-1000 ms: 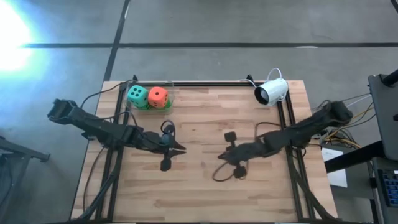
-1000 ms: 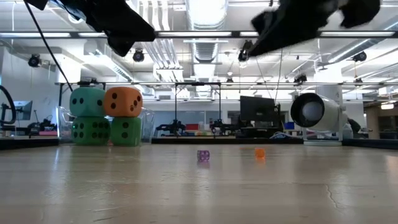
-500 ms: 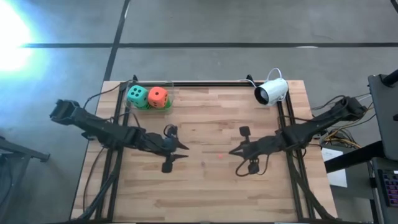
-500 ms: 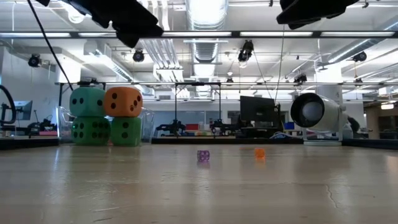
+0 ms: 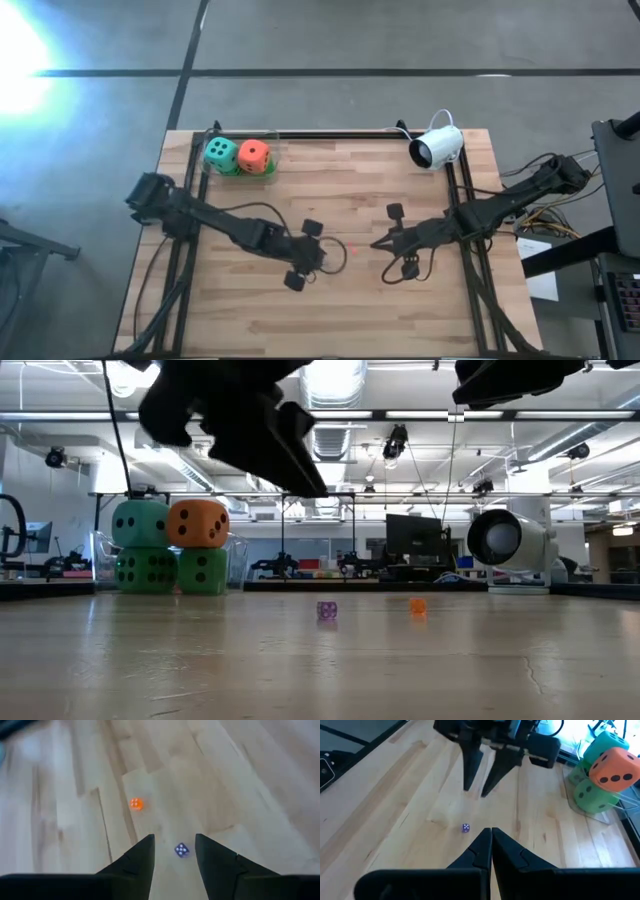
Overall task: Pick & Place Dice
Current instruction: Put the small violet die into the transparent bin
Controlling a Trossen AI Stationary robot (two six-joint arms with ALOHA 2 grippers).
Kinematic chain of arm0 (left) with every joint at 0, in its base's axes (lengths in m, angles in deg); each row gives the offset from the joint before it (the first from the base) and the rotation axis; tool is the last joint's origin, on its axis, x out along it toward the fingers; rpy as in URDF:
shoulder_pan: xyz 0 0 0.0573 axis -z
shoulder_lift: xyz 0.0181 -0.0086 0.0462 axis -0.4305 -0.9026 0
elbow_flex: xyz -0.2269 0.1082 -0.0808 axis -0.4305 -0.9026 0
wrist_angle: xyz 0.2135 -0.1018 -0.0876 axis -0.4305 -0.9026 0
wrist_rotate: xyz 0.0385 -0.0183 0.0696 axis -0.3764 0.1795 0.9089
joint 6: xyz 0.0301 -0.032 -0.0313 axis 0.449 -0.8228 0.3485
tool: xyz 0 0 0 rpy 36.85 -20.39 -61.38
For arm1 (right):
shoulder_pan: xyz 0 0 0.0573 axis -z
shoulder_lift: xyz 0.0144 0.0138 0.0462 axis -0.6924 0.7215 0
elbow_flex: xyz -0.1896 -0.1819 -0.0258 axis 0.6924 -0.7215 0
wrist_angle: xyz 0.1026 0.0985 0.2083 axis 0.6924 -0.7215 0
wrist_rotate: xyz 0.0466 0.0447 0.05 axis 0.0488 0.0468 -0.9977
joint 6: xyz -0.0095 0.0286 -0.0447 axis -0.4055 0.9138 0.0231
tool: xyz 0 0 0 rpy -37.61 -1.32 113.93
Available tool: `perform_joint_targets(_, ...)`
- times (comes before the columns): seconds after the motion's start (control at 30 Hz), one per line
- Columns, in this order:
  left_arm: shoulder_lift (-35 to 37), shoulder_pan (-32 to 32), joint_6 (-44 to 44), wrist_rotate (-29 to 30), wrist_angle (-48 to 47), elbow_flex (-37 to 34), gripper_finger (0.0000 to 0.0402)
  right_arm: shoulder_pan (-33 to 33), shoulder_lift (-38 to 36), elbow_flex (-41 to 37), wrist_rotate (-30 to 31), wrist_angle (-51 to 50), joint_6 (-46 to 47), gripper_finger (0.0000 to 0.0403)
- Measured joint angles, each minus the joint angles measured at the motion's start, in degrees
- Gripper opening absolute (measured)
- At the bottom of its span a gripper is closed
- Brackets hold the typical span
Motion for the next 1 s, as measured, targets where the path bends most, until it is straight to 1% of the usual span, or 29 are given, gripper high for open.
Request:
perform_joint_targets(0.1,-3.6,-0.1,9.1,-0.2,-2.0,3.1,0.0138,0.0,0.0,-0.1,0.0,0.0,-0.4,0.0008)
perform_joint_targets(0.2,-5.7,-0.9,14.8,-1.1,-4.0,4.9,0.0134,0.0,0.0,-0.1,0.0,0.0,-0.4,0.0008)
perform_joint_targets(0.27,-6.3,-1.8,17.7,-3.7,-4.5,5.0,0.0131,0.0,0.0,-0.1,-0.1,0.0,-0.6,0.0008)
perform_joint_targets(0.4,-7.1,-3.6,22.5,-12.9,-3.3,4.7,0.0128,0.0,0.0,-0.1,-0.1,0.0,-0.7,0.0008)
perform_joint_targets(0.47,-7.5,-3.9,24.7,-14.6,-2.5,4.7,0.0128,0.0,0.0,-0.1,-0.2,0.0,-0.9,0.0008)
perform_joint_targets(0.57,-8.6,-4.3,29.1,-14.7,-0.9,4.7,0.0129,0.0,0.0,-0.1,-0.2,0.0,-1.1,0.0008)
perform_joint_targets(0.8,-11.6,-5.9,31.0,-14.9,0.4,4.8,0.0128,0.0,0.0,-0.1,-0.2,0.1,-1.6,0.0008)
perform_joint_targets(1.0,-12.3,-7.6,31.9,-17.8,0.6,4.8,0.0128,0.0,0.0,-0.1,-0.2,0.1,-1.7,0.0008)
